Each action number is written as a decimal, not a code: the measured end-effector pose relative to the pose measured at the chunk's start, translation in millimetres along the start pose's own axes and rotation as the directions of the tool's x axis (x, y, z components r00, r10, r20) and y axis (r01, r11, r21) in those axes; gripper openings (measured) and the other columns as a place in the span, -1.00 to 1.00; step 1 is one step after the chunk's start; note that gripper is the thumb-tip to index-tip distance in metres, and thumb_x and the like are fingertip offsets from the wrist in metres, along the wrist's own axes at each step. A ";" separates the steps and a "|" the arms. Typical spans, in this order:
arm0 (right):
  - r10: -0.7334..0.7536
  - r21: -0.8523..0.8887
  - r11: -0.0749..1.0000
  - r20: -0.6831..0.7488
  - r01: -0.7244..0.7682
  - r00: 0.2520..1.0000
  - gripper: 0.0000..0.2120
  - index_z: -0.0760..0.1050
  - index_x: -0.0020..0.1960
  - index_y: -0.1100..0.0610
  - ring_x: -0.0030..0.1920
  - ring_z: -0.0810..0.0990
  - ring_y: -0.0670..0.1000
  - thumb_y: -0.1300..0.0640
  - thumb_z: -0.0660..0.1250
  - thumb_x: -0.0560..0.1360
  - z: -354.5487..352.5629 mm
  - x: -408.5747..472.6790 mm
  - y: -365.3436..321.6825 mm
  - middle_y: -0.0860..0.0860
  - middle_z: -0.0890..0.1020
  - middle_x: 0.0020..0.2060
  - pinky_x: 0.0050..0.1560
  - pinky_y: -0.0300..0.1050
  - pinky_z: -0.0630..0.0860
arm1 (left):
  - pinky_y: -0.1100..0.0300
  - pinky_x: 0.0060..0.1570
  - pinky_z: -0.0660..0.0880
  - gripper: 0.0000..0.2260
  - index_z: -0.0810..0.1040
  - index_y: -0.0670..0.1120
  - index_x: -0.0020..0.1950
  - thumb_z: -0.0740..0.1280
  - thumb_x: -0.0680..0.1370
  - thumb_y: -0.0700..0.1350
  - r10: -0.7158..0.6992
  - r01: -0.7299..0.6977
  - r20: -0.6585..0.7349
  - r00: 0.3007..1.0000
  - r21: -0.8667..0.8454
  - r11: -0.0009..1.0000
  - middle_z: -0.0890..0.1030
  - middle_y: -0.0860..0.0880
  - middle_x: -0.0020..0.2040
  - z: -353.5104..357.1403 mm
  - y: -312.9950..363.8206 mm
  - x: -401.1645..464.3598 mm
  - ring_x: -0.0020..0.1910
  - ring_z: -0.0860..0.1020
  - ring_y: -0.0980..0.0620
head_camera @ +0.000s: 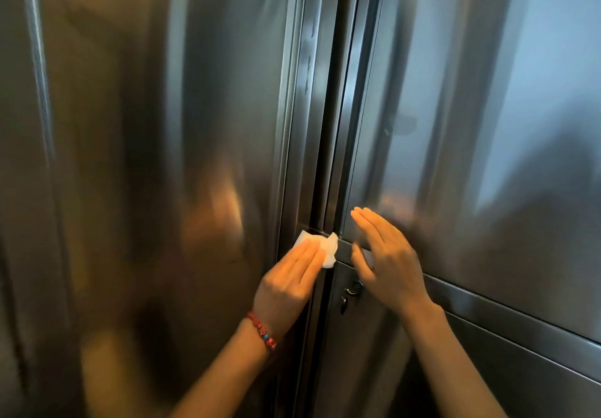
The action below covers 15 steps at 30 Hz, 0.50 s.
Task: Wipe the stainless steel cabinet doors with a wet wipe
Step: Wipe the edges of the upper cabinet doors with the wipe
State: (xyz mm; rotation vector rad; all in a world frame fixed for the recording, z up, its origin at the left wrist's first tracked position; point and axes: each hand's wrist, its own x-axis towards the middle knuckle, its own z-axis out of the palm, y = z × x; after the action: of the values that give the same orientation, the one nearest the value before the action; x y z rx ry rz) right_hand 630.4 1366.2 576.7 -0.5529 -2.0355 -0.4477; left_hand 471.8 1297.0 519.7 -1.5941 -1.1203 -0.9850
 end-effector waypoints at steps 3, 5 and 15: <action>-0.034 0.080 0.996 0.014 0.033 0.999 -0.49 0.50 0.24 0.33 0.17 0.57 0.21 0.32 0.50 0.31 1.3 -8.7 -4.5 0.22 0.58 0.16 0.18 0.14 0.38 | 0.04 0.17 0.44 -0.76 0.60 -0.29 0.09 0.29 0.46 -0.27 -0.040 0.038 0.032 0.999 0.066 0.997 0.62 -0.24 0.08 -17.0 9.2 -1.6 0.09 0.60 -0.10; -0.062 0.114 0.992 0.025 0.059 0.998 -0.47 0.50 0.24 0.32 0.17 0.57 0.19 0.33 0.52 0.29 0.3 -14.2 -5.5 0.21 0.58 0.16 0.21 0.11 0.36 | 0.03 0.16 0.44 -0.71 0.59 -0.30 0.10 0.44 0.39 -0.29 -0.078 0.072 0.058 0.995 0.100 0.992 0.61 -0.24 0.08 -26.9 17.6 -5.3 0.10 0.59 -0.10; -0.142 0.247 0.962 0.088 0.117 0.986 -0.54 0.51 0.25 0.27 0.20 0.56 0.14 0.26 0.48 0.37 -11.7 -33.4 -24.3 0.17 0.59 0.18 0.20 0.07 0.44 | 0.05 0.17 0.44 -0.74 0.58 -0.28 0.13 0.37 0.44 -0.26 -0.151 0.119 0.093 0.984 0.285 0.951 0.61 -0.21 0.11 -68.6 46.7 -18.6 0.12 0.58 -0.09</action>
State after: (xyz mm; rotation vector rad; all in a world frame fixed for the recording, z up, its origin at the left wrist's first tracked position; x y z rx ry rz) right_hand 640.4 1333.2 551.1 -0.3009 -2.1969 -0.2462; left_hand 504.9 1219.4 508.8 -1.3728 -1.3974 -0.7900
